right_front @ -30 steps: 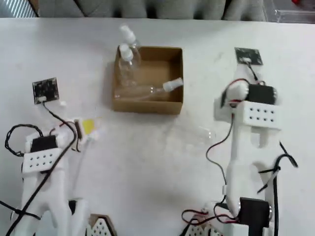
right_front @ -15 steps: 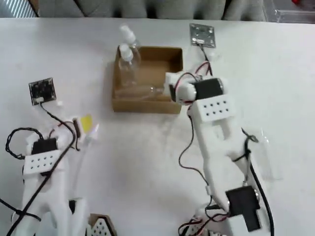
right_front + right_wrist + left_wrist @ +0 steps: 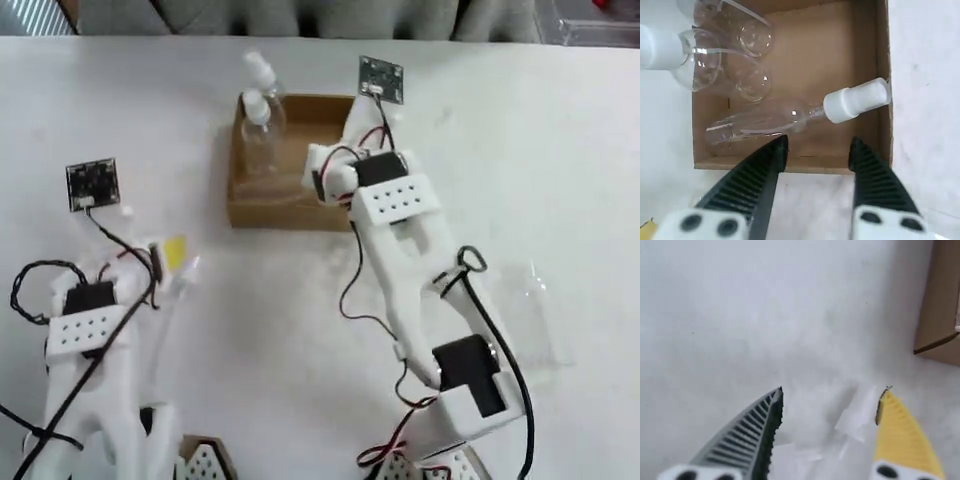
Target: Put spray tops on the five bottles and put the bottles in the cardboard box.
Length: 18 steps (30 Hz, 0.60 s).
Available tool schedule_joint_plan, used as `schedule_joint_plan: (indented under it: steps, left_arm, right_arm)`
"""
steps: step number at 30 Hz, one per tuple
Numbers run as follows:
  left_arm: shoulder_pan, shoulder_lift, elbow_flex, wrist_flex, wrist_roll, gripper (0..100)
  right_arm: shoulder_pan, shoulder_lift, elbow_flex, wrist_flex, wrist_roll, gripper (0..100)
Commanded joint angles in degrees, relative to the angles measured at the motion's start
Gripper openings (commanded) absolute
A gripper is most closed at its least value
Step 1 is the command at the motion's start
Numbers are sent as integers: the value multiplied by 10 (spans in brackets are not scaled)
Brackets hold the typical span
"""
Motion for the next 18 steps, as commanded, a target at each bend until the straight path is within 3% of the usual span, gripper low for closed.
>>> schedule_joint_plan:
  steps: [1, 7, 13, 18]
  left_arm:
    - [-2, -12, -4, -13, -8, 290]
    - [-2, -12, -4, -13, -9, 290]
    - [-1, -12, -4, -13, -9, 290]
    - [-1, -12, -4, -13, -9, 290]
  right_arm:
    - [-4, -8, -21, -3, -10, 248]
    - [12, -17, -4, -23, 0, 265]
    - [65, -42, 0, -10, 155, 264]
    - [45, -20, -5, -20, 116, 177]
